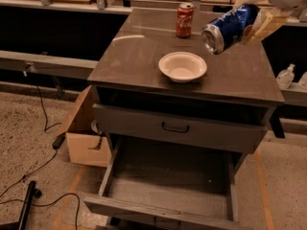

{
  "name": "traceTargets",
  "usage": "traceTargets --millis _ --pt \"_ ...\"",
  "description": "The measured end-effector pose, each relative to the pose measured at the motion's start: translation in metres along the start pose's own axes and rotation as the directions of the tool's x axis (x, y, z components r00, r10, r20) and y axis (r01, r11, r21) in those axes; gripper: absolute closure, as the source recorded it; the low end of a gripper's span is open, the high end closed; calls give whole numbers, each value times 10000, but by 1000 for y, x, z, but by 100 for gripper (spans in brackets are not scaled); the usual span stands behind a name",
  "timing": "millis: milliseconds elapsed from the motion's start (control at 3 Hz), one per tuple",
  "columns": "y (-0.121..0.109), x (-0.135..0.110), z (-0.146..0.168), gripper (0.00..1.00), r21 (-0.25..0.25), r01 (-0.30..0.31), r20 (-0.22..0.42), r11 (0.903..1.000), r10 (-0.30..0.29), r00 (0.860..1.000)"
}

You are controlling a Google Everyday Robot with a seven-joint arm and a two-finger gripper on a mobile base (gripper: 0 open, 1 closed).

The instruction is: Place pepsi can into middle drawer

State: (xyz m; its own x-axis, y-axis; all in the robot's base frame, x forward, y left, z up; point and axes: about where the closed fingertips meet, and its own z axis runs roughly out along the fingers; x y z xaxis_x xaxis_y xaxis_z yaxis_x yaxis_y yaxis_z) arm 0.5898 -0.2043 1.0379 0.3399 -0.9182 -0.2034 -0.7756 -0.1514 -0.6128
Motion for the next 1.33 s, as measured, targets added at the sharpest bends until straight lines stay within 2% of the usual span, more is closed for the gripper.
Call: traceTargets --millis 333,667,1000,1333 --pt "32 -14 -2 100 806 -94 809 9967 29 9967" --pt "76 -9 63 100 426 -161 946 9990 120 9954" --pt "130 -9 132 100 -507 218 636 9985 -185 9978" --pt "130 -10 130 100 -515 202 678 9985 -167 9976"
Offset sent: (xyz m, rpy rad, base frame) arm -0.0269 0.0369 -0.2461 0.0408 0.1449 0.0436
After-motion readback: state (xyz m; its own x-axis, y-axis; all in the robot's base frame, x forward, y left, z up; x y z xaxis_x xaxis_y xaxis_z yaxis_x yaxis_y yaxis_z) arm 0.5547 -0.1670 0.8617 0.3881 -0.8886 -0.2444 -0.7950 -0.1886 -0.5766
